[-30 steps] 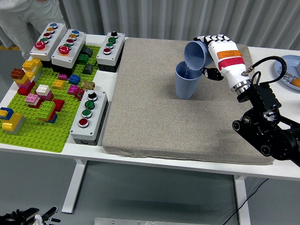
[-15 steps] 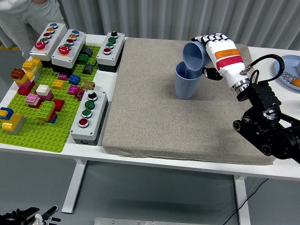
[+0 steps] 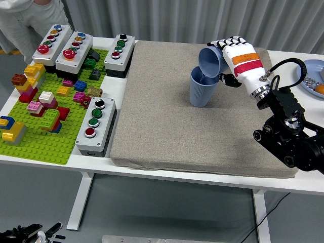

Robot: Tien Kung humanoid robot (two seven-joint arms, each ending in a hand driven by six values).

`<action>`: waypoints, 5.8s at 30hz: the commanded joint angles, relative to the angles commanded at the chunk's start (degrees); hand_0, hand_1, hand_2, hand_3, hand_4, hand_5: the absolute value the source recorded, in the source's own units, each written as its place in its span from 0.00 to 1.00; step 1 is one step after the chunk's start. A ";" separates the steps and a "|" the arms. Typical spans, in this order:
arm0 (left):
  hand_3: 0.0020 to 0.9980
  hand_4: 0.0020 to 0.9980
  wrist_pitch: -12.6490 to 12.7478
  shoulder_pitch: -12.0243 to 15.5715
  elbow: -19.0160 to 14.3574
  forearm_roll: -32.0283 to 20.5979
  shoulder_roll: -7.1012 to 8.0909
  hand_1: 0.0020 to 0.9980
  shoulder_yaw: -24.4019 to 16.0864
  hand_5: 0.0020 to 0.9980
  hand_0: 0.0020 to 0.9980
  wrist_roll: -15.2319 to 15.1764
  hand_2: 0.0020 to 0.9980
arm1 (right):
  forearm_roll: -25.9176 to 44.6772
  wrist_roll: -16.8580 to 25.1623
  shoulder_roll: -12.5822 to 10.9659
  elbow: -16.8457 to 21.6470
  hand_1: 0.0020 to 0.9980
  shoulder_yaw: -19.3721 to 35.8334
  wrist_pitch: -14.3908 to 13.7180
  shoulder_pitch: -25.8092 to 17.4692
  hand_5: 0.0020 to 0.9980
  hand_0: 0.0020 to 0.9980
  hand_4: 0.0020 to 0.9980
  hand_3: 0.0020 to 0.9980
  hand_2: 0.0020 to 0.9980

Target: Pick cup pour cup place

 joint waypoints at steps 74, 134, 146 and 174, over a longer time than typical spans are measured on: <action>0.70 0.51 -0.05 1.39 0.00 1.24 -0.11 0.79 -1.49 1.00 0.77 0.35 0.83 | 24.18 1.50 -2.15 7.90 0.72 8.44 0.00 -2.86 0.12 0.86 0.75 0.60 0.58; 0.70 0.50 -0.55 1.69 0.00 1.90 -0.85 0.78 -1.00 1.00 0.77 0.54 0.82 | 58.33 4.01 0.31 13.36 0.74 23.12 7.43 -22.08 0.12 0.85 0.72 0.76 0.66; 0.70 0.50 -0.50 1.47 0.00 1.34 -0.85 0.78 -0.70 1.00 0.77 0.40 0.82 | 56.03 1.59 0.28 13.35 0.80 24.98 10.60 -22.02 0.26 0.89 0.86 0.85 0.81; 0.70 0.50 -0.46 1.92 0.00 1.87 -0.86 0.78 -1.56 1.00 0.77 0.52 0.82 | 48.25 -4.44 -1.02 16.77 0.90 28.18 14.60 -23.86 0.29 0.94 0.92 0.97 0.99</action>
